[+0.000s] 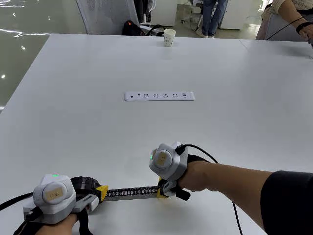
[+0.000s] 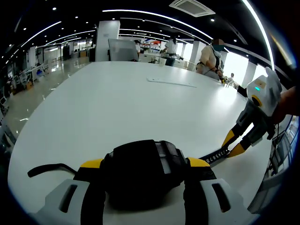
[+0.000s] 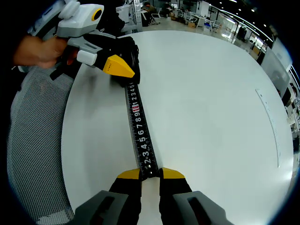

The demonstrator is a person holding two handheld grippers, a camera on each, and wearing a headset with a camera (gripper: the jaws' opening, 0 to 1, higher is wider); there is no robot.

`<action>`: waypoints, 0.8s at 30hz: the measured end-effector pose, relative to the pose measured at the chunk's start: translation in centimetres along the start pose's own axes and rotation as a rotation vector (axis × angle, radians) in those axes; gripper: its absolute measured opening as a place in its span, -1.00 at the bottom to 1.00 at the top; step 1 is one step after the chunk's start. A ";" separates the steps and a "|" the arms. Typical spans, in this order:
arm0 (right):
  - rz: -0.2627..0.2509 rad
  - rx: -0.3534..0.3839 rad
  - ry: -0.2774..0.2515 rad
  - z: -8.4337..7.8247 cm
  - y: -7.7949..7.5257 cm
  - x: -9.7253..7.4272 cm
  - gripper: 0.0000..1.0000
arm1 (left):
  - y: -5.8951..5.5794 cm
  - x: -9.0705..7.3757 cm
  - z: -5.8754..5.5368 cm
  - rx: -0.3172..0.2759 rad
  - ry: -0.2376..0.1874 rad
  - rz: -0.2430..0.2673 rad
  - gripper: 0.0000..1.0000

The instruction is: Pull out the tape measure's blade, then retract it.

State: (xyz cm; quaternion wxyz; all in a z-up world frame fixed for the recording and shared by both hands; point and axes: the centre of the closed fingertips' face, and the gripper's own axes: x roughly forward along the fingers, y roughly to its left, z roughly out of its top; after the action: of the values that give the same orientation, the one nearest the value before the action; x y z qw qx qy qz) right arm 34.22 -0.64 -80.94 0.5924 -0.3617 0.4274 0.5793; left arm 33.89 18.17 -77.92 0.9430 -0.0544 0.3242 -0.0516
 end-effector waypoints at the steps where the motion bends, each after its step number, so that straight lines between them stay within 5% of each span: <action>1: 0.002 0.005 -0.002 0.0 0.0 0.0 -0.80 | 0.0 0.0 0.0 0.000 0.000 0.000 0.27; 24: 0.001 -0.007 0.009 0.7 0.3 0.3 -0.80 | 0.0 0.1 -0.1 -0.002 0.005 -0.002 0.26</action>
State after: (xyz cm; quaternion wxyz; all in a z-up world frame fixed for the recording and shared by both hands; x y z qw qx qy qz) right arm 34.00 0.13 -80.94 0.5890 -0.3661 0.4280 0.5795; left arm 33.89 18.16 -78.01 0.9420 -0.0554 0.3268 -0.0525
